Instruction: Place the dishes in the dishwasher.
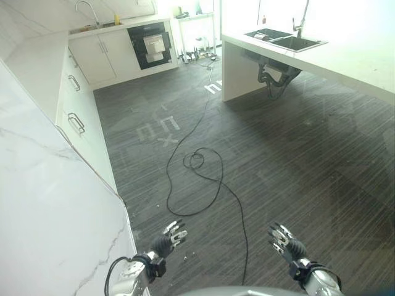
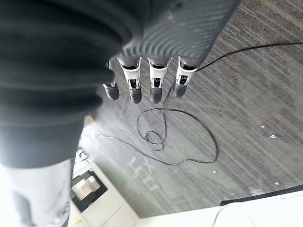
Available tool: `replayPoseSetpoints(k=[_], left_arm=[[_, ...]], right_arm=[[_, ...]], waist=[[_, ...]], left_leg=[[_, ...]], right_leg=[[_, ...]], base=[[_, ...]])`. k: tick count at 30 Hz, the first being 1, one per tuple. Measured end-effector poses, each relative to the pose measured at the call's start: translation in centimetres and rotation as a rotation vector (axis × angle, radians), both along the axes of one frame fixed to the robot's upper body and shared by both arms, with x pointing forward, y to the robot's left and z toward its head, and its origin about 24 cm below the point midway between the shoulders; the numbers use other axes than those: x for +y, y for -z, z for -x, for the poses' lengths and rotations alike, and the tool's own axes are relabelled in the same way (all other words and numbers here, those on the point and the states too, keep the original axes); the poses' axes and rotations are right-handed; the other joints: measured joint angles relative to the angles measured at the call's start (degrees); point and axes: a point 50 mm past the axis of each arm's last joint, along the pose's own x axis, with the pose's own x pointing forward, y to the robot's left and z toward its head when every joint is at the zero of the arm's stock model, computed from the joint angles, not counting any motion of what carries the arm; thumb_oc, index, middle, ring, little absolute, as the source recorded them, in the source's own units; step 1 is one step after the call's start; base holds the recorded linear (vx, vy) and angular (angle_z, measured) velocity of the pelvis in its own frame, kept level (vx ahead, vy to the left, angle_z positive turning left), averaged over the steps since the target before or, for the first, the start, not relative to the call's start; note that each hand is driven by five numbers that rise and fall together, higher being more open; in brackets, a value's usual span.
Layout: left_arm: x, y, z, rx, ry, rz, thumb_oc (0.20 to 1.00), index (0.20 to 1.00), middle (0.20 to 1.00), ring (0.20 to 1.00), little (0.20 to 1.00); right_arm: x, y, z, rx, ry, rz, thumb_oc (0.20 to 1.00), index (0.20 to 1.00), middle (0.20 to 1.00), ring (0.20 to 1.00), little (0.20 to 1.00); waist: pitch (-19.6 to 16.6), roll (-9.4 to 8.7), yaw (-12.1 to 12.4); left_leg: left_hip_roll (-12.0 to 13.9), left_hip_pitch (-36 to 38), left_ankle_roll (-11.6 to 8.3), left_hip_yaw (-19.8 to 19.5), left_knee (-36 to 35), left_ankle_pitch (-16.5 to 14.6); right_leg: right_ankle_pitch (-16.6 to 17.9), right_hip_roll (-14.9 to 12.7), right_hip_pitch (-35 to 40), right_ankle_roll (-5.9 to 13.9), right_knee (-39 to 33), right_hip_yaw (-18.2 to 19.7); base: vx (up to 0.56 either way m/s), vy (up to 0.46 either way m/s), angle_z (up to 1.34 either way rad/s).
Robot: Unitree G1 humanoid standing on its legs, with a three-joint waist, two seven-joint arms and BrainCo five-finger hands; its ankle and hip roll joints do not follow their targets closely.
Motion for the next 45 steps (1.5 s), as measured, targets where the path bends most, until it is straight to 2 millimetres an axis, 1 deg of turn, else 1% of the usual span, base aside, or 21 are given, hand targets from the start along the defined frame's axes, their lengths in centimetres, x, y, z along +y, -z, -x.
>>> replayPoseSetpoints(k=[3,7,11,14,18,22,24,26,31,32,33,34,35,36,37,38,40,41,42,43,45], left_arm=[[0.2,-0.3,-0.2,-0.012,0.008,-0.012,1.000,1.000,1.000,1.000,1.000],[0.2,-1.1,-0.2,-0.054,0.007,-0.018,1.000,1.000,1.000,1.000,1.000],[0.4,-0.7,0.6,-0.030,-0.016,-0.034,1.000,1.000,1.000,1.000,1.000],[0.5,-0.8,0.4,-0.054,-0.038,-0.060,1.000,1.000,1.000,1.000,1.000],[0.8,-0.9,0.3,-0.072,-0.074,-0.082,1.000,1.000,1.000,1.000,1.000],[1.0,-0.9,0.5,-0.071,-0.100,-0.090,1.000,1.000,1.000,1.000,1.000],[1.1,-0.9,0.4,-0.073,-0.124,-0.069,1.000,1.000,1.000,1.000,1.000],[1.0,-1.0,0.4,-0.076,-0.105,-0.043,1.000,1.000,1.000,1.000,1.000],[0.9,-1.2,0.2,-0.074,-0.120,0.042,1.000,1.000,1.000,1.000,1.000],[1.2,-1.3,0.0,-0.077,-0.134,0.044,1.000,1.000,1.000,1.000,1.000],[1.7,-1.4,-0.2,-0.086,-0.154,0.040,1.000,1.000,1.000,1.000,1.000],[1.9,-1.5,-0.2,-0.088,-0.177,0.046,1.000,1.000,1.000,1.000,1.000],[2.0,-1.6,-0.2,-0.092,-0.182,0.050,1.000,1.000,1.000,1.000,1.000],[2.0,-1.7,-0.5,-0.103,-0.176,0.059,1.000,1.000,1.000,1.000,1.000],[1.9,-1.7,-0.5,-0.105,-0.175,0.082,1.000,1.000,1.000,1.000,1.000],[1.7,-1.7,-0.5,-0.107,-0.172,0.102,1.000,1.000,1.000,1.000,1.000],[1.2,-2.0,-0.7,-0.124,-0.153,0.121,1.000,1.000,1.000,1.000,1.000],[1.0,-2.3,-1.1,-0.143,-0.153,0.138,1.000,1.000,1.000,1.000,1.000],[0.8,-2.6,-1.5,-0.157,-0.163,0.161,1.000,1.000,1.000,1.000,1.000],[0.7,-2.6,-1.7,-0.161,-0.164,0.165,1.000,1.000,1.000,1.000,1.000],[0.5,-2.4,-1.6,-0.151,-0.166,0.169,1.000,1.000,1.000,1.000,1.000]], right_arm=[[0.1,-0.4,-0.2,-0.018,0.004,0.004,1.000,1.000,1.000,1.000,1.000],[0.5,-1.5,-1.0,-0.081,-0.013,-0.004,1.000,1.000,1.000,1.000,1.000],[0.6,-1.5,-0.8,-0.079,-0.013,-0.008,1.000,1.000,1.000,1.000,1.000],[0.7,-1.4,-0.8,-0.091,0.010,-0.028,1.000,1.000,1.000,1.000,1.000],[0.3,-0.7,0.0,-0.072,0.029,-0.006,1.000,1.000,1.000,1.000,1.000],[0.1,-1.3,-0.2,-0.129,0.036,0.006,1.000,1.000,1.000,1.000,1.000],[0.2,-1.4,-0.3,-0.140,0.030,0.002,1.000,1.000,1.000,1.000,1.000],[0.2,-1.4,-0.3,-0.142,0.028,-0.021,1.000,1.000,1.000,1.000,1.000],[0.4,-2.1,-1.0,-0.192,-0.020,-0.045,1.000,1.000,1.000,1.000,1.000],[0.6,-2.2,-1.3,-0.198,-0.030,-0.048,1.000,1.000,1.000,1.000,1.000],[1.1,-2.5,-2.1,-0.215,-0.055,-0.053,1.000,1.000,1.000,1.000,1.000],[1.2,-2.7,-2.5,-0.227,-0.069,-0.054,1.000,1.000,1.000,1.000,1.000],[1.3,-2.9,-2.9,-0.239,-0.076,-0.054,1.000,1.000,1.000,1.000,1.000],[1.1,-3.1,-3.1,-0.250,-0.077,-0.050,1.000,1.000,1.000,1.000,1.000],[0.8,-3.2,-3.1,-0.249,-0.077,-0.040,1.000,1.000,1.000,1.000,1.000],[0.4,-3.2,-3.1,-0.248,-0.079,-0.027,1.000,1.000,1.000,1.000,1.000],[0.0,-3.4,-3.1,-0.249,-0.084,-0.012,1.000,1.000,1.000,1.000,1.000],[-0.1,-3.4,-3.2,-0.249,-0.084,-0.010,1.000,1.000,1.000,1.000,1.000],[0.2,-3.3,-3.1,-0.245,-0.091,-0.016,1.000,1.000,1.000,1.000,1.000],[0.4,-3.3,-3.1,-0.245,-0.089,-0.024,1.000,1.000,1.000,1.000,1.000],[0.4,-3.1,-2.7,-0.237,-0.090,-0.030,1.000,1.000,1.000,1.000,1.000]], waist=[[0.1,-0.13,-0.4],[0.9,-0.96,-1.2],[1.1,-1.58,-1.3],[1.2,-1.83,-1.4],[1.2,-1.48,-1.9],[1.3,-1.06,-2.6],[1.4,-0.61,-2.6],[1.7,0.36,-2.6],[2.0,0.31,-2.6],[2.9,-0.89,-2.4],[4.6,-2.94,-1.5],[5.5,-3.72,-0.6],[5.9,-4.22,-0.5],[6.6,-4.84,-0.3],[7.0,-4.47,0.2],[7.4,-4.10,0.3],[8.1,-2.16,0.5],[8.6,-0.85,0.5],[8.9,0.21,0.5],[9.2,0.77,0.8],[9.1,1.00,1.9]], left_leg=[[-0.1,0.5,-0.03,0.1,-0.3,0.1],[-0.1,0.9,-0.03,0.3,-0.7,0.1],[0.0,1.0,-0.05,1.4,-0.9,0.1],[0.1,0.9,-0.05,1.3,-1.0,0.1],[0.1,0.9,-0.08,1.4,-1.0,0.1],[0.1,0.9,-0.10,1.5,-1.0,0.1],[0.1,0.8,-0.11,1.5,-1.0,0.1],[0.2,0.8,-0.17,1.4,-0.9,0.2],[0.7,0.3,-0.87,0.3,-0.7,0.6],[1.0,-1.1,-1.26,-0.5,1.6,0.8],[0.8,-4.3,-1.78,-1.9,8.2,0.8],[0.8,-6.7,-2.27,-3.2,13.1,1.1],[0.9,-10.0,-2.89,-4.3,18.6,1.4],[0.5,-13.5,-3.33,-5.1,24.7,1.6],[0.5,-15.5,-3.81,-6.2,27.5,0.6],[0.1,-16.8,-3.57,-6.7,26.9,-0.2],[0.4,-17.2,-3.72,-4.3,19.2,0.1],[1.4,-17.2,-4.47,-1.0,11.8,1.4],[2.7,-17.3,-5.82,1.5,4.4,3.7],[3.9,-17.6,-6.97,2.5,0.1,4.9],[5.5,-18.4,-7.37,3.2,-0.9,5.7]], right_leg=[[0.3,0.1,0.4,0.21,-0.8,0.0],[0.7,0.3,0.9,0.28,-1.8,0.3],[0.8,0.5,0.8,0.28,-2.0,1.1],[0.9,0.9,1.1,0.15,-2.4,1.7],[1.0,0.9,1.1,0.14,-2.5,1.7],[1.1,0.9,1.0,0.17,-2.6,1.8],[1.1,0.9,1.0,0.16,-2.6,1.8],[1.1,1.0,1.0,0.16,-2.7,1.8],[1.1,1.6,1.2,0.11,-2.8,1.8],[0.8,1.7,0.9,-0.42,-2.6,2.1],[0.0,1.0,0.1,-1.07,-2.1,3.0],[-0.8,0.7,0.0,-2.18,-1.6,3.9],[-0.9,0.7,-0.6,-2.49,-0.5,5.0],[-0.8,0.0,-0.7,-3.10,-0.3,5.2],[-0.9,0.0,-0.6,-3.52,-0.4,5.2],[-1.1,0.0,-0.6,-3.94,-0.3,5.2],[-1.2,0.3,0.1,-3.81,-0.9,5.1],[-1.1,1.0,1.1,-3.65,-2.3,4.7],[-0.9,2.4,3.0,-3.46,-4.4,4.4],[-0.9,3.5,4.9,-3.46,-6.0,4.2],[-1.5,4.6,7.5,-3.62,-6.9,4.5]], base=[[0.02,-0.005,-0.01],[0.02,0.000,-0.04],[0.03,-0.029,-0.09],[0.05,-0.030,-0.04],[0.01,-0.065,-0.01],[-0.01,-0.058,-0.02],[-0.03,-0.103,0.00],[-0.02,-0.159,0.02],[-0.02,-0.161,0.12],[-0.02,-0.254,0.26],[0.00,-0.148,0.02],[0.01,-0.083,-0.16],[0.03,0.007,-0.09],[0.07,0.050,0.05],[0.11,0.097,0.03],[0.18,0.140,-0.04],[0.27,0.153,0.02],[0.33,0.129,0.19],[0.45,0.162,0.28],[0.33,0.116,0.21],[0.41,0.188,-0.07]])
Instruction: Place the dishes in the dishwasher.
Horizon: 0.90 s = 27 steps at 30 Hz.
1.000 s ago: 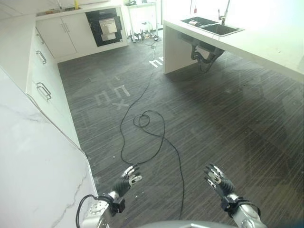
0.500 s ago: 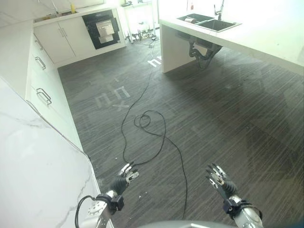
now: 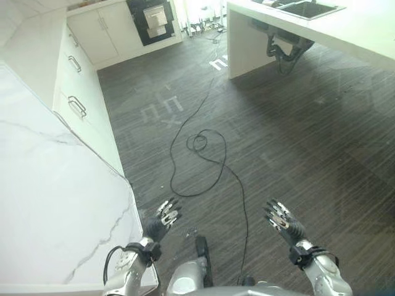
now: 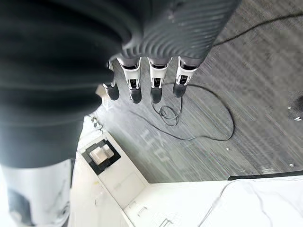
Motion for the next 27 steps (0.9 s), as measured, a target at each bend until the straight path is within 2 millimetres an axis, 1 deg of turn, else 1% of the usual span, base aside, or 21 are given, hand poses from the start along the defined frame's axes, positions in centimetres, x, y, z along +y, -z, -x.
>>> replayPoseSetpoints(k=[1,4,5,6,8,10,11,12,13,14,15,16,17,18,19,20,21,23,25,26,27], left_arm=[[0.1,0.1,0.2,0.009,-0.002,-0.002,1.000,1.000,1.000,1.000,1.000],[0.9,0.3,0.8,0.018,-0.048,-0.004,1.000,1.000,1.000,1.000,1.000],[1.5,0.3,1.2,0.023,-0.072,-0.012,1.000,1.000,1.000,1.000,1.000],[1.8,0.3,1.2,0.022,-0.079,-0.019,1.000,1.000,1.000,1.000,1.000],[2.1,-1.0,-0.6,-0.039,-0.055,-0.042,1.000,1.000,1.000,1.000,1.000],[2.6,-1.7,-1.6,-0.066,-0.034,-0.074,1.000,1.000,1.000,1.000,1.000],[2.8,-2.2,-2.2,-0.091,-0.032,-0.083,1.000,1.000,1.000,1.000,1.000],[3.0,-2.5,-2.7,-0.102,-0.039,-0.087,1.000,1.000,1.000,1.000,1.000],[2.8,-2.1,-2.5,-0.069,-0.009,-0.113,1.000,1.000,1.000,1.000,1.000],[1.9,-1.3,-1.8,-0.030,0.023,-0.113,1.000,1.000,1.000,1.000,1.000],[1.2,-1.0,-1.3,-0.018,0.027,-0.098,1.000,1.000,1.000,1.000,1.000],[1.0,-1.2,-1.5,-0.019,0.030,-0.097,1.000,1.000,1.000,1.000,1.000],[1.1,-1.5,-1.9,-0.031,0.019,-0.095,1.000,1.000,1.000,1.000,1.000],[1.0,-1.7,-2.4,-0.042,0.015,-0.087,1.000,1.000,1.000,1.000,1.000],[1.1,-2.0,-3.1,-0.054,0.016,-0.089,1.000,1.000,1.000,1.000,1.000],[1.3,-2.0,-3.1,-0.053,0.013,-0.095,1.000,1.000,1.000,1.000,1.000],[1.7,-1.5,-2.2,-0.029,-0.005,-0.097,1.000,1.000,1.000,1.000,1.000],[1.5,0.0,0.2,0.048,-0.006,-0.092,1.000,1.000,1.000,1.000,1.000],[1.2,0.6,0.9,0.074,-0.007,-0.089,1.000,1.000,1.000,1.000,1.000],[0.8,0.8,0.7,0.075,-0.013,-0.076,1.000,1.000,1.000,1.000,1.000],[0.2,1.0,0.7,0.075,-0.014,-0.053,1.000,1.000,1.000,1.000,1.000]], right_arm=[[-0.3,0.2,0.7,0.014,0.004,0.000,1.000,1.000,1.000,1.000,1.000],[-0.5,0.8,2.5,0.046,0.024,-0.010,1.000,1.000,1.000,1.000,1.000],[-0.3,0.8,2.4,0.051,0.023,-0.025,1.000,1.000,1.000,1.000,1.000],[0.1,0.8,2.5,0.046,0.024,-0.039,1.000,1.000,1.000,1.000,1.000],[1.0,0.2,1.8,0.007,0.011,-0.064,1.000,1.000,1.000,1.000,1.000],[2.1,-0.4,0.6,-0.034,0.006,-0.095,1.000,1.000,1.000,1.000,1.000],[2.8,-0.5,0.3,-0.046,-0.002,-0.113,1.000,1.000,1.000,1.000,1.000],[3.6,-1.0,-0.1,-0.074,0.006,-0.139,1.000,1.000,1.000,1.000,1.000],[4.0,-0.6,0.0,-0.066,0.026,-0.154,1.000,1.000,1.000,1.000,1.000],[4.3,0.0,0.4,-0.031,0.010,-0.146,1.000,1.000,1.000,1.000,1.000],[4.2,-0.1,0.4,-0.032,-0.015,-0.131,1.000,1.000,1.000,1.000,1.000],[4.2,-0.2,0.4,-0.033,-0.023,-0.122,1.000,1.000,1.000,1.000,1.000],[4.0,-0.4,0.1,-0.042,-0.033,-0.110,1.000,1.000,1.000,1.000,1.000],[3.5,-0.3,0.5,-0.035,-0.029,-0.093,1.000,1.000,1.000,1.000,1.000],[2.9,-0.3,1.1,-0.026,-0.025,-0.078,1.000,1.000,1.000,1.000,1.000],[2.4,0.1,1.9,-0.003,-0.009,-0.073,1.000,1.000,1.000,1.000,1.000],[1.7,0.2,2.4,0.011,-0.003,-0.066,1.000,1.000,1.000,1.000,1.000],[1.3,-0.1,1.8,-0.010,0.009,-0.063,1.000,1.000,1.000,1.000,1.000],[1.6,-0.4,1.0,-0.031,0.005,-0.071,1.000,1.000,1.000,1.000,1.000],[1.6,-0.6,0.4,-0.042,0.002,-0.071,1.000,1.000,1.000,1.000,1.000],[1.3,-0.9,0.0,-0.054,-0.003,-0.056,1.000,1.000,1.000,1.000,1.000]], waist=[[0.0,-0.47,0.3],[-1.2,-3.36,0.5],[-1.6,-4.93,0.6],[-1.8,-5.51,0.0],[-1.9,-5.66,0.2],[-2.5,-4.50,0.1],[-3.3,-3.82,-0.1],[-3.3,-4.78,0.2],[-3.7,-4.62,-0.1],[-5.3,-1.95,-0.2],[-6.2,0.43,-0.2],[-6.2,0.56,-0.9],[-5.5,0.61,-1.8],[-5.1,0.54,-3.3],[-4.6,-1.30,-4.9],[-4.1,-3.05,-5.7],[-3.8,-5.61,-7.5],[-3.8,-4.96,-7.2],[-3.8,-4.00,-6.8],[-4.1,-4.18,-7.0],[-4.2,-2.48,-7.0]], left_leg=[[0.0,-0.1,0.15,0.2,1.8,0.1],[-2.2,0.2,4.65,3.3,7.5,2.7],[-5.4,1.7,9.62,1.4,7.6,3.5],[-6.8,3.3,12.34,1.4,7.8,3.1],[-8.3,5.2,13.51,0.5,8.4,-0.4],[-8.6,9.7,13.73,-0.1,5.4,-0.7],[-9.3,10.5,14.15,-0.4,5.4,-2.8],[-9.2,9.5,14.91,-0.7,10.2,-6.3],[-9.6,11.2,15.63,-1.3,11.7,-8.7],[-8.7,12.5,16.57,-1.4,10.3,-10.3],[-8.1,14.4,15.15,-1.2,7.9,-9.1],[-8.7,15.2,14.99,-2.0,6.5,-9.2],[-8.8,16.0,14.62,-2.6,5.2,-9.4],[-8.4,16.6,13.33,-4.4,5.0,-9.9],[-9.1,17.5,12.37,-5.1,4.8,-10.0],[-10.4,19.7,11.48,-5.7,4.2,-10.5],[-11.7,22.8,9.83,-7.4,4.8,-14.3],[-10.6,27.7,8.88,-7.0,5.0,-17.5],[-7.9,31.7,5.56,-7.4,6.2,-19.5],[-6.4,32.2,4.34,-8.9,10.2,-20.2],[-4.8,31.8,3.26,-9.5,13.0,-19.4]], right_leg=[[-1.5,-0.5,2.2,0.87,-0.1,0.3],[-5.8,-4.7,4.6,3.90,2.3,0.9],[-6.7,-7.5,4.4,6.71,5.7,2.4],[-6.3,-9.0,4.5,7.47,9.0,2.3],[-3.9,-10.4,2.8,9.06,15.7,3.9],[-2.1,-11.9,-5.0,13.63,35.5,6.6],[-1.9,-11.5,-8.9,14.53,40.6,8.5],[3.0,-11.4,-12.7,15.15,48.4,12.1],[11.9,-12.2,-16.3,13.75,60.7,12.7],[9.1,-11.4,-19.4,13.58,62.8,11.8],[2.9,-11.3,-23.2,12.77,60.6,8.9],[-1.4,-11.0,-26.6,12.03,57.6,7.4],[-6.2,-9.7,-30.0,9.72,50.8,5.4],[-6.5,-7.7,-31.3,7.67,36.5,3.6],[-4.0,-7.2,-33.1,7.47,22.0,3.0],[-0.9,-8.9,-35.1,8.11,13.8,1.8],[4.0,-13.2,-38.3,9.64,8.3,0.3],[5.3,-14.4,-40.3,9.92,10.7,-0.4],[5.1,-12.2,-36.9,7.35,21.9,-0.8],[9.4,-10.2,-33.9,2.69,21.7,1.2],[8.6,-8.4,-32.8,0.19,22.0,0.8]], base=[[0.53,0.287,-0.18],[0.41,0.259,-0.26],[0.29,0.223,-0.30],[0.35,0.303,-0.14],[0.28,0.288,0.19],[0.31,0.354,0.28],[0.40,0.392,0.31],[0.27,0.185,0.32],[0.24,0.142,0.18],[0.30,0.078,0.00],[0.39,0.004,-0.13],[0.53,-0.089,-0.09],[0.44,-0.100,0.31],[0.48,-0.168,0.71],[0.45,-0.151,1.00],[0.74,-0.261,1.16],[0.62,-0.216,0.65],[0.55,-0.242,0.18],[0.42,-0.229,0.27],[0.40,-0.260,0.32],[0.36,-0.256,0.10]])
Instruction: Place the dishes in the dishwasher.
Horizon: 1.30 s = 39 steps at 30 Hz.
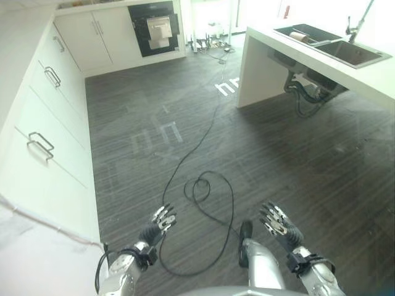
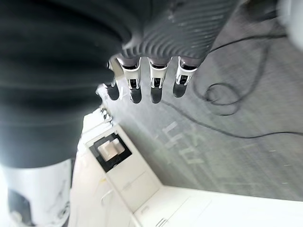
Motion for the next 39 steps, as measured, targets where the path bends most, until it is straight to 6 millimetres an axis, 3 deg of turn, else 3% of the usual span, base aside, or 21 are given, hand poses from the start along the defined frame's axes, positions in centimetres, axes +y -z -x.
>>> replayPoseSetpoints(k=[3,5,7,8,13,16,17,18,19,21,24,26,28,29,31,32,33,34,35,36,39], left_arm=[[-0.7,-0.8,-0.5,-0.052,0.001,0.022,1.000,1.000,1.000,1.000,1.000],[-0.7,-1.8,-1.3,-0.111,0.007,0.013,1.000,1.000,1.000,1.000,1.000],[0.2,-1.8,-1.0,-0.106,0.006,-0.013,1.000,1.000,1.000,1.000,1.000],[0.5,-1.9,-1.0,-0.108,0.000,-0.022,1.000,1.000,1.000,1.000,1.000],[0.8,-0.9,1.3,-0.037,-0.015,-0.037,1.000,1.000,1.000,1.000,1.000],[0.3,-0.7,1.8,-0.037,-0.023,-0.019,1.000,1.000,1.000,1.000,1.000],[0.1,-0.2,2.6,-0.009,-0.025,-0.015,1.000,1.000,1.000,1.000,1.000],[0.3,0.0,2.8,0.001,-0.014,-0.032,1.000,1.000,1.000,1.000,1.000],[0.3,-0.1,2.1,-0.006,0.003,-0.045,1.000,1.000,1.000,1.000,1.000],[0.4,-0.5,1.5,-0.032,0.014,-0.051,1.000,1.000,1.000,1.000,1.000],[1.5,-2.1,-0.8,-0.105,0.040,-0.096,1.000,1.000,1.000,1.000,1.000],[1.6,-2.6,-1.6,-0.128,0.053,-0.101,1.000,1.000,1.000,1.000,1.000],[1.9,-2.7,-1.6,-0.125,0.068,-0.112,1.000,1.000,1.000,1.000,1.000],[2.1,-3.0,-2.0,-0.128,0.082,-0.137,1.000,1.000,1.000,1.000,1.000],[1.9,-3.7,-3.3,-0.157,0.119,-0.175,1.000,1.000,1.000,1.000,1.000],[2.2,-3.8,-3.2,-0.153,0.102,-0.187,1.000,1.000,1.000,1.000,1.000],[2.0,-3.8,-3.3,-0.148,0.082,-0.183,1.000,1.000,1.000,1.000,1.000],[1.8,-3.8,-3.4,-0.150,0.078,-0.168,1.000,1.000,1.000,1.000,1.000],[1.8,-3.9,-3.7,-0.159,0.081,-0.168,1.000,1.000,1.000,1.000,1.000],[1.7,-3.9,-3.7,-0.155,0.082,-0.167,1.000,1.000,1.000,1.000,1.000],[1.6,-2.9,-2.2,-0.121,0.067,-0.156,1.000,1.000,1.000,1.000,1.000]], right_arm=[[0.0,-1.4,-2.2,-0.053,-0.031,0.015,1.000,1.000,1.000,1.000,1.000],[-0.5,-1.7,-2.6,-0.060,-0.041,0.032,1.000,1.000,1.000,1.000,1.000],[-0.6,-0.6,-1.5,-0.016,-0.035,0.025,1.000,1.000,1.000,1.000,1.000],[-0.7,-0.3,-1.3,0.003,-0.027,0.026,1.000,1.000,1.000,1.000,1.000],[0.5,-0.2,-1.4,0.004,-0.075,0.022,1.000,1.000,1.000,1.000,1.000],[0.2,0.7,0.3,0.050,-0.058,0.011,1.000,1.000,1.000,1.000,1.000],[-0.1,1.0,1.0,0.071,-0.060,0.018,1.000,1.000,1.000,1.000,1.000],[-0.2,1.4,1.7,0.097,-0.053,0.012,1.000,1.000,1.000,1.000,1.000],[-0.3,1.8,2.4,0.119,-0.054,0.008,1.000,1.000,1.000,1.000,1.000],[-0.5,1.4,1.9,0.098,-0.057,0.011,1.000,1.000,1.000,1.000,1.000],[-0.2,1.1,1.7,0.068,-0.033,-0.019,1.000,1.000,1.000,1.000,1.000],[0.0,0.9,1.2,0.055,-0.033,-0.025,1.000,1.000,1.000,1.000,1.000],[0.8,1.0,1.2,0.055,-0.029,-0.050,1.000,1.000,1.000,1.000,1.000],[1.4,0.8,0.7,0.041,-0.021,-0.064,1.000,1.000,1.000,1.000,1.000],[1.9,0.9,0.4,0.031,0.001,-0.078,1.000,1.000,1.000,1.000,1.000],[2.3,0.8,0.3,0.028,-0.009,-0.084,1.000,1.000,1.000,1.000,1.000],[2.2,0.5,0.0,0.012,-0.020,-0.074,1.000,1.000,1.000,1.000,1.000],[1.9,0.4,0.7,0.015,-0.029,-0.061,1.000,1.000,1.000,1.000,1.000],[1.8,0.5,1.4,0.024,-0.036,-0.056,1.000,1.000,1.000,1.000,1.000],[1.7,0.7,2.0,0.041,-0.029,-0.054,1.000,1.000,1.000,1.000,1.000],[0.5,1.4,1.7,0.080,-0.030,-0.015,1.000,1.000,1.000,1.000,1.000]], waist=[[-0.1,2.00,0.3],[0.0,1.37,1.2],[0.7,-2.38,2.8],[1.4,-3.92,4.8],[0.8,1.57,6.7],[0.4,-0.20,7.0],[0.1,0.19,6.9],[-0.2,-0.26,6.5],[0.0,-0.90,5.5],[0.0,-0.28,5.6],[-1.1,-2.78,5.0],[-1.3,-2.35,6.2],[-1.3,-2.44,6.0],[-1.3,-2.37,6.4],[-0.5,-0.85,5.9],[-0.2,1.00,6.0],[0.0,2.15,5.2],[0.3,2.92,3.5],[0.3,2.33,1.8],[0.2,0.50,0.9],[0.5,-1.71,0.0]], left_leg=[[3.5,-7.1,-3.74,-0.6,21.3,11.2],[2.3,-19.9,-2.82,-5.8,43.7,25.5],[0.8,-32.7,2.22,-2.7,51.9,20.4],[0.6,-39.5,5.04,0.4,46.4,16.2],[-0.3,-36.2,3.67,7.5,-12.1,15.8],[-3.1,-35.7,4.67,7.4,-13.6,18.2],[-2.6,-35.2,6.85,10.2,-12.3,16.8],[-2.8,-33.9,12.15,10.4,-11.8,20.3],[-2.7,-31.7,14.23,10.0,-11.0,21.6],[-2.8,-27.9,14.11,9.4,-11.7,21.7],[-6.7,-25.0,8.63,7.1,-9.3,19.1],[-7.3,-24.5,9.92,6.6,-6.7,17.2],[-7.6,-22.0,14.90,6.4,-5.3,17.4],[-7.7,-21.2,14.63,6.5,-4.7,16.4],[-6.4,-21.3,15.41,6.2,-0.6,13.5],[-6.0,-17.9,16.72,6.3,-4.4,12.3],[-6.0,-15.7,15.84,6.2,-7.3,12.2],[-5.6,-14.2,11.30,1.6,-8.6,10.6],[-5.8,-13.4,7.28,-0.3,-9.3,8.6],[-6.7,-12.4,7.26,0.3,-9.4,8.7],[-7.1,-7.5,6.35,7.2,-11.6,7.0]], right_leg=[[-4.0,4.4,5.6,-3.20,-0.8,0.7],[-9.2,7.1,9.5,-7.39,-1.0,4.1],[-10.4,6.9,15.8,-8.25,-5.4,5.9],[-10.7,6.6,18.7,-6.26,-8.6,7.0],[-12.0,11.8,32.3,1.64,-15.2,4.4],[-13.3,11.0,38.6,3.65,-18.3,6.3],[-14.8,11.4,41.3,6.08,-18.5,7.4],[-16.1,11.4,42.9,8.02,-16.9,7.1],[-19.4,9.9,40.5,8.43,-7.3,5.4],[-24.3,6.1,36.3,7.63,-4.3,4.2],[-19.1,0.2,31.4,6.15,-7.3,4.1],[-18.5,-0.7,30.4,6.57,-1.5,4.6],[-16.6,-1.7,27.5,8.85,10.5,5.0],[-13.6,-2.3,24.1,9.93,18.7,6.0],[1.0,-2.8,15.9,10.98,33.9,6.3],[2.8,-5.4,8.2,11.48,42.8,5.0],[-5.7,-6.0,-1.0,10.27,39.9,3.4],[-10.6,-1.5,-0.8,9.63,18.2,3.4],[-10.7,0.7,0.0,8.89,3.5,4.0],[-9.7,1.3,0.3,8.80,-3.7,3.9],[-3.6,-3.0,-1.4,8.59,-8.5,-6.1]], base=[[0.31,-0.270,-0.52],[0.34,-0.220,-0.67],[0.32,-0.100,-0.53],[0.32,0.053,-0.69],[0.43,0.177,-0.62],[0.37,0.140,-0.37],[0.35,0.181,-0.33],[0.36,0.209,0.05],[0.38,0.245,0.13],[0.28,0.190,-0.34],[0.28,0.227,-0.01],[0.23,0.263,0.40],[0.21,0.312,0.51],[0.24,0.322,0.44],[0.24,0.213,0.38],[0.49,0.002,-0.08],[0.46,-0.071,-0.09],[0.56,-0.173,0.39],[0.36,-0.138,0.85],[0.46,-0.199,1.07],[0.29,-0.166,0.85]])
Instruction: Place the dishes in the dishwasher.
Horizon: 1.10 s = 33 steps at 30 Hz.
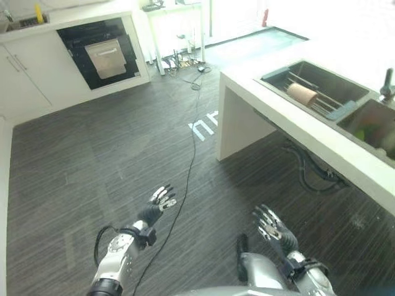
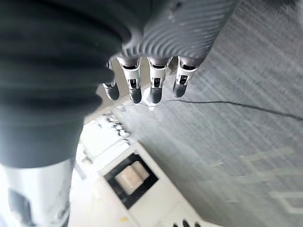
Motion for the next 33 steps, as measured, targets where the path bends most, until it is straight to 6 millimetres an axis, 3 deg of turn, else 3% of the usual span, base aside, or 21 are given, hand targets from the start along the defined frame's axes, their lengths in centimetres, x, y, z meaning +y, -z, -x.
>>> replayPoseSetpoints(k=[2,3,4,5,7,8,9,10,12,14,15,16,18,21,22,23,24,25,28,32,33], left_arm=[[0.3,2.0,2.9,0.100,-0.036,0.007,1.000,1.000,1.000,1.000,1.000],[0.4,2.9,4.2,0.149,-0.056,0.009,1.000,1.000,1.000,1.000,1.000],[0.6,3.1,4.6,0.164,-0.064,0.007,1.000,1.000,1.000,1.000,1.000],[-0.1,3.2,4.4,0.156,-0.069,0.029,1.000,1.000,1.000,1.000,1.000],[-0.6,2.9,3.8,0.132,-0.070,0.044,1.000,1.000,1.000,1.000,1.000],[-0.7,2.3,3.0,0.097,-0.065,0.044,1.000,1.000,1.000,1.000,1.000],[-0.7,1.6,2.4,0.057,-0.058,0.042,1.000,1.000,1.000,1.000,1.000],[-0.7,1.1,1.9,0.030,-0.050,0.039,1.000,1.000,1.000,1.000,1.000],[-0.5,0.5,1.2,0.000,-0.035,0.027,1.000,1.000,1.000,1.000,1.000],[-0.7,0.8,1.6,0.014,-0.040,0.036,1.000,1.000,1.000,1.000,1.000],[-0.4,0.9,1.7,0.016,-0.049,0.028,1.000,1.000,1.000,1.000,1.000],[-0.5,1.5,2.2,0.048,-0.052,0.033,1.000,1.000,1.000,1.000,1.000],[-0.7,2.2,3.4,0.078,-0.072,0.048,1.000,1.000,1.000,1.000,1.000],[-0.9,2.7,4.3,0.101,-0.075,0.062,1.000,1.000,1.000,1.000,1.000],[-0.9,2.6,4.0,0.094,-0.068,0.063,1.000,1.000,1.000,1.000,1.000],[-0.9,2.5,3.8,0.088,-0.063,0.061,1.000,1.000,1.000,1.000,1.000],[-0.5,2.2,3.3,0.075,-0.047,0.040,1.000,1.000,1.000,1.000,1.000],[0.2,1.5,2.5,0.048,-0.029,0.013,1.000,1.000,1.000,1.000,1.000],[1.9,0.1,0.4,-0.009,-0.033,-0.048,1.000,1.000,1.000,1.000,1.000],[2.2,0.0,-0.1,-0.014,-0.052,-0.058,1.000,1.000,1.000,1.000,1.000],[2.1,0.4,0.3,0.008,-0.058,-0.078,1.000,1.000,1.000,1.000,1.000]], right_arm=[[-0.3,0.0,-0.6,-0.005,0.015,0.004,1.000,1.000,1.000,1.000,1.000],[-0.3,-0.1,-0.6,-0.008,0.020,-0.002,1.000,1.000,1.000,1.000,1.000],[-0.2,-0.4,-0.7,-0.023,0.026,-0.016,1.000,1.000,1.000,1.000,1.000],[-0.7,-0.9,-1.3,-0.047,0.029,-0.006,1.000,1.000,1.000,1.000,1.000],[-0.6,-2.0,-2.9,-0.105,0.014,-0.004,1.000,1.000,1.000,1.000,1.000],[-0.8,-2.3,-3.3,-0.121,0.020,-0.001,1.000,1.000,1.000,1.000,1.000],[-1.1,-2.3,-3.3,-0.118,0.018,0.010,1.000,1.000,1.000,1.000,1.000],[-1.4,-2.3,-3.2,-0.113,0.017,0.018,1.000,1.000,1.000,1.000,1.000],[-1.8,-1.6,-2.4,-0.080,0.030,0.026,1.000,1.000,1.000,1.000,1.000],[-2.1,-1.4,-2.2,-0.067,0.032,0.034,1.000,1.000,1.000,1.000,1.000],[-1.7,-1.3,-2.1,-0.062,0.011,0.025,1.000,1.000,1.000,1.000,1.000],[-1.7,-0.8,-1.2,-0.034,0.019,0.021,1.000,1.000,1.000,1.000,1.000],[-2.1,-0.3,-0.1,-0.003,0.032,0.031,1.000,1.000,1.000,1.000,1.000],[-2.7,-0.1,0.6,0.014,0.029,0.052,1.000,1.000,1.000,1.000,1.000],[-2.8,-0.1,0.6,0.012,0.027,0.057,1.000,1.000,1.000,1.000,1.000],[-2.9,-0.1,0.6,0.013,0.026,0.059,1.000,1.000,1.000,1.000,1.000],[-2.4,0.1,0.7,0.017,0.033,0.040,1.000,1.000,1.000,1.000,1.000],[-2.1,0.1,0.9,0.016,0.041,0.024,1.000,1.000,1.000,1.000,1.000],[-1.1,0.4,0.6,0.015,0.073,-0.021,1.000,1.000,1.000,1.000,1.000],[-0.5,0.7,0.8,0.026,0.080,-0.043,1.000,1.000,1.000,1.000,1.000],[-0.6,0.7,0.9,0.026,0.092,-0.044,1.000,1.000,1.000,1.000,1.000]], waist=[[0.0,1.34,2.3],[-1.0,1.91,2.6],[-1.9,0.95,2.5],[-2.2,2.68,2.9],[-2.4,3.47,3.1],[-1.8,2.39,3.9],[-1.7,2.14,4.1],[-1.5,1.41,3.3],[-1.1,-0.18,2.8],[-1.6,2.39,3.7],[-1.2,2.91,4.4],[-1.2,3.87,3.1],[-1.5,4.64,4.1],[-1.6,5.12,4.7],[-1.8,5.66,4.6],[-2.1,6.17,4.3],[-2.1,4.09,3.6],[-2.2,2.65,3.1],[-1.9,2.44,2.6],[-2.6,2.41,2.1],[-2.5,1.08,1.5]], left_leg=[[2.2,4.6,-0.68,3.4,1.0,-0.2],[3.6,6.3,-3.47,2.6,3.0,-1.9],[3.5,6.9,-5.40,0.9,5.3,-3.1],[5.4,5.5,-6.38,0.4,9.5,-3.3],[7.1,-0.9,-6.71,-0.7,23.5,-1.0],[7.5,-8.5,-6.44,-3.3,39.5,1.0],[7.1,-14.7,-7.13,-6.8,48.3,0.7],[7.2,-18.2,-7.15,-8.6,50.2,0.8],[6.8,-24.8,-5.82,-9.8,41.0,0.8],[9.2,-23.1,-5.24,-8.4,19.6,2.4],[11.1,-21.2,-6.56,-7.3,7.8,5.1],[12.1,-20.0,-7.97,-9.0,-0.9,9.1],[12.6,-20.9,-9.61,-14.5,-2.1,12.5],[12.2,-21.3,-9.38,-13.1,0.1,13.3],[12.0,-20.9,-7.76,-11.4,1.7,14.2],[11.8,-20.0,-4.82,-10.5,1.2,19.1],[9.4,-18.5,-3.41,-10.2,0.5,20.7],[7.4,-16.8,-2.86,-9.8,-1.1,20.4],[5.4,-14.0,0.25,-7.2,-1.7,17.7],[4.3,-12.9,-0.32,-4.8,-1.7,15.6],[4.1,-13.5,-1.20,-4.0,0.0,15.3]], right_leg=[[0.6,1.0,2.0,-4.65,6.2,-3.6],[0.3,3.2,4.1,-5.33,9.3,0.1],[2.2,5.0,6.2,-9.74,8.7,3.8],[1.4,6.7,7.5,-11.36,7.9,3.4],[1.7,9.0,9.6,-12.70,4.4,5.9],[1.8,9.1,11.1,-12.94,2.7,8.5],[1.4,9.9,13.9,-13.44,1.3,10.7],[0.4,10.3,15.7,-13.87,0.6,11.3],[-2.0,10.8,19.7,-12.22,-2.3,13.6],[-4.9,10.8,22.7,-7.65,-3.9,9.1],[-3.5,11.9,23.7,-10.88,-4.6,7.7],[-3.9,13.2,26.8,-10.79,-6.6,7.4],[-5.0,13.7,30.0,-9.86,-8.1,11.0],[-6.5,11.9,33.0,-8.76,-8.1,13.9],[-7.6,11.5,33.8,-7.19,-7.8,14.8],[-9.4,11.0,34.0,-5.72,-6.5,15.2],[-11.1,8.2,33.9,-4.00,-4.0,15.5],[-11.8,6.2,33.8,-2.88,-2.2,15.4],[-13.7,2.7,30.9,0.54,1.6,15.7],[-9.6,0.9,24.7,0.69,1.3,17.0],[-9.5,0.7,24.4,0.68,0.1,18.1]], base=[[0.23,-0.178,-0.10],[0.19,-0.149,0.24],[0.15,-0.139,0.34],[0.15,-0.169,0.08],[0.11,-0.130,-0.69],[0.11,-0.040,-1.23],[0.13,-0.004,-1.05],[0.13,0.051,-0.96],[0.23,0.173,-0.92],[0.30,0.268,-1.18],[0.32,0.268,-0.81],[0.29,0.224,-0.68],[0.23,0.212,-0.67],[0.13,0.206,-0.56],[0.10,0.164,-0.25],[0.10,0.172,-0.18],[0.12,0.193,-0.07],[0.12,0.186,-0.02],[0.09,0.134,-0.29],[0.05,0.108,-0.33],[0.04,0.141,-0.42]])
